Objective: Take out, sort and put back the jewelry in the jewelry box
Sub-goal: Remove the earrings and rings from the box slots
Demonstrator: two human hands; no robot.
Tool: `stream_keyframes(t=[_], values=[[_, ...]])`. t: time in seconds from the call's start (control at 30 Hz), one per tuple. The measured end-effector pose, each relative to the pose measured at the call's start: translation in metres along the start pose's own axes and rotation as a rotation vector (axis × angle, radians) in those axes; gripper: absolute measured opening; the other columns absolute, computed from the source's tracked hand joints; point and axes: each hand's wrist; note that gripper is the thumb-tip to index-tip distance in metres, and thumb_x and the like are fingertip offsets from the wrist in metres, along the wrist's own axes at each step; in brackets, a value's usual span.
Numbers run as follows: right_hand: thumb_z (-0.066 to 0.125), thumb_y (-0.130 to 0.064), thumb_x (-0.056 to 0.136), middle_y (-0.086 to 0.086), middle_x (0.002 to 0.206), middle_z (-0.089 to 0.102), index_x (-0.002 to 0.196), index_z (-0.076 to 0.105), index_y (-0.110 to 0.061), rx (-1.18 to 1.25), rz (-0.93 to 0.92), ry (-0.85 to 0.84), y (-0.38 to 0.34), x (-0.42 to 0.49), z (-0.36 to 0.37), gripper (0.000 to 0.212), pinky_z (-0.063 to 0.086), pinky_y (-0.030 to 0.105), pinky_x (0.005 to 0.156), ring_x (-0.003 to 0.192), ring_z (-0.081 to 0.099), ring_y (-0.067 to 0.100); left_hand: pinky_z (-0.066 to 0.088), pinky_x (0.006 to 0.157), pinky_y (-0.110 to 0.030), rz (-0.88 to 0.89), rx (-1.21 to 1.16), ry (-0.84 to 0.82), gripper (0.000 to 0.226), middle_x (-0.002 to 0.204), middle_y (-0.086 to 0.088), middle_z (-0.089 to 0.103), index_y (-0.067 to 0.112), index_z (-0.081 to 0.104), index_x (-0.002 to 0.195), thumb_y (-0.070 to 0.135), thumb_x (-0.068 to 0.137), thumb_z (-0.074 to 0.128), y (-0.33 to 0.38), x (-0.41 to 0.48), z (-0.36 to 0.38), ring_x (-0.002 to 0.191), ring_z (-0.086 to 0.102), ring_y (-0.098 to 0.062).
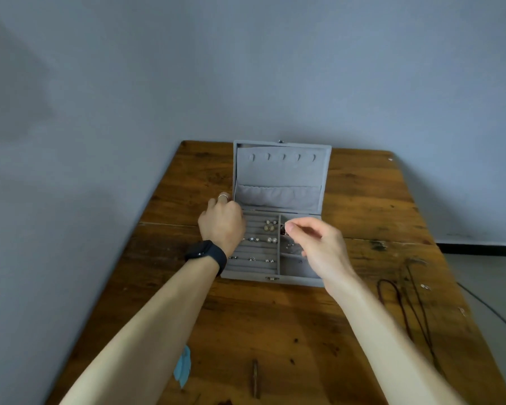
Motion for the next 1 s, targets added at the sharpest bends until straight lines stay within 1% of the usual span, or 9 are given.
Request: stream_keyframes(t=[0.1, 0.2, 0.3, 0.37, 0.5, 0.63, 0.77, 0.87, 1.0], values=[[0.073, -0.029, 0.09, -0.016, 0.092, 0.074, 0.096, 0.076, -0.03, 0.07, 0.018, 0.015, 0.003, -0.016, -0.012, 0.007, 0.052, 0.017, 0.07, 0.087, 0.067, 0.0, 0.053, 0.076, -0.04, -0.004, -0.055, -0.063, 0.017, 0.127, -0.004, 0.058, 0.018, 0.076, 0.101, 0.026, 0.096, 0.062, -0.003, -0.002, -0.002, 0.11, 0.054, -0.026], [0.072, -0.029, 0.091, -0.015, 0.094, 0.075, 0.098, 0.076, -0.029, 0.078, 0.042, 0.03, 0.006, -0.029, -0.02, 0.009, 0.054, 0.021, 0.068, 0.089, 0.069, 0.004, 0.055, 0.077, -0.04, -0.022, -0.205, -0.077, 0.014, 0.124, -0.001, 0.06, 0.022, 0.076, 0.098, 0.029, 0.096, 0.063, -0.007, -0.009, -0.01, 0.108, 0.058, -0.022], [0.07, -0.028, 0.092, -0.013, 0.093, 0.075, 0.097, 0.076, -0.028, 0.077, 0.038, 0.035, 0.007, -0.044, -0.027, 0.007, 0.057, 0.027, 0.073, 0.088, 0.07, 0.005, 0.054, 0.068, -0.031, -0.083, -0.387, -0.025, 0.015, 0.103, 0.004, 0.067, 0.023, 0.074, 0.098, 0.035, 0.096, 0.064, -0.007, -0.021, -0.023, 0.088, 0.064, -0.015], [0.069, -0.028, 0.093, -0.012, 0.094, 0.076, 0.098, 0.075, -0.027, 0.08, 0.038, 0.045, 0.008, -0.055, -0.029, 0.008, 0.057, 0.029, 0.073, 0.088, 0.07, 0.006, 0.052, 0.061, -0.026, -0.139, -0.536, -0.03, 0.017, 0.089, 0.009, 0.066, 0.022, 0.07, 0.1, 0.037, 0.097, 0.063, -0.007, -0.033, -0.034, 0.075, 0.061, -0.006], [0.069, -0.031, 0.093, -0.012, 0.093, 0.076, 0.097, 0.075, -0.028, 0.057, 0.032, 0.048, 0.009, -0.077, -0.03, 0.008, 0.051, 0.024, 0.07, 0.084, 0.07, 0.003, 0.048, 0.066, -0.015, -0.147, -0.794, 0.007, 0.02, 0.089, 0.011, 0.071, 0.019, 0.072, 0.096, 0.037, 0.095, 0.066, -0.009, -0.066, -0.051, 0.083, 0.064, 0.0], [0.071, -0.028, 0.092, -0.015, 0.086, 0.074, 0.094, 0.075, -0.028, -0.025, -0.006, 0.008, 0.017, -0.101, -0.019, 0.005, 0.05, 0.015, 0.066, 0.077, 0.067, -0.001, 0.053, 0.075, -0.017, -0.135, -0.952, -0.077, 0.016, 0.084, 0.012, 0.075, 0.024, 0.074, 0.089, 0.04, 0.091, 0.072, -0.017, -0.109, -0.061, 0.085, 0.068, 0.0], [0.071, -0.03, 0.091, -0.022, 0.089, 0.073, 0.09, 0.075, -0.032, -0.188, -0.028, -0.051, 0.037, -0.121, 0.001, 0.004, 0.053, 0.018, 0.078, 0.086, 0.067, -0.004, 0.052, 0.074, -0.016, -0.144, -0.887, -0.173, 0.009, 0.079, 0.017, 0.074, 0.029, 0.076, 0.086, 0.038, 0.088, 0.074, -0.031, -0.153, -0.056, 0.079, 0.068, 0.004], [0.071, -0.033, 0.091, -0.027, 0.091, 0.072, 0.09, 0.075, -0.035, -0.302, -0.032, -0.109, 0.051, -0.132, 0.019, 0.004, 0.048, 0.012, 0.079, 0.09, 0.064, -0.011, 0.049, 0.074, -0.014, -0.136, -0.779, -0.22, 0.006, 0.083, 0.02, 0.073, 0.033, 0.076, 0.088, 0.038, 0.089, 0.073, -0.046, -0.177, -0.046, 0.082, 0.065, 0.009], [0.068, -0.038, 0.092, -0.026, 0.089, 0.071, 0.091, 0.074, -0.038, -0.455, -0.042, -0.136, 0.061, -0.14, 0.043, 0.006, 0.046, 0.011, 0.076, 0.089, 0.063, -0.01, 0.056, 0.079, -0.027, -0.145, -0.55, -0.265, 0.012, 0.087, 0.022, 0.072, 0.04, 0.075, 0.085, 0.05, 0.088, 0.069, -0.065, -0.189, -0.035, 0.089, 0.064, 0.004]])
Point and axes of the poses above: each hand's wrist, its own x-axis towards the middle knuckle, its own z-axis out of the palm, y = z × x
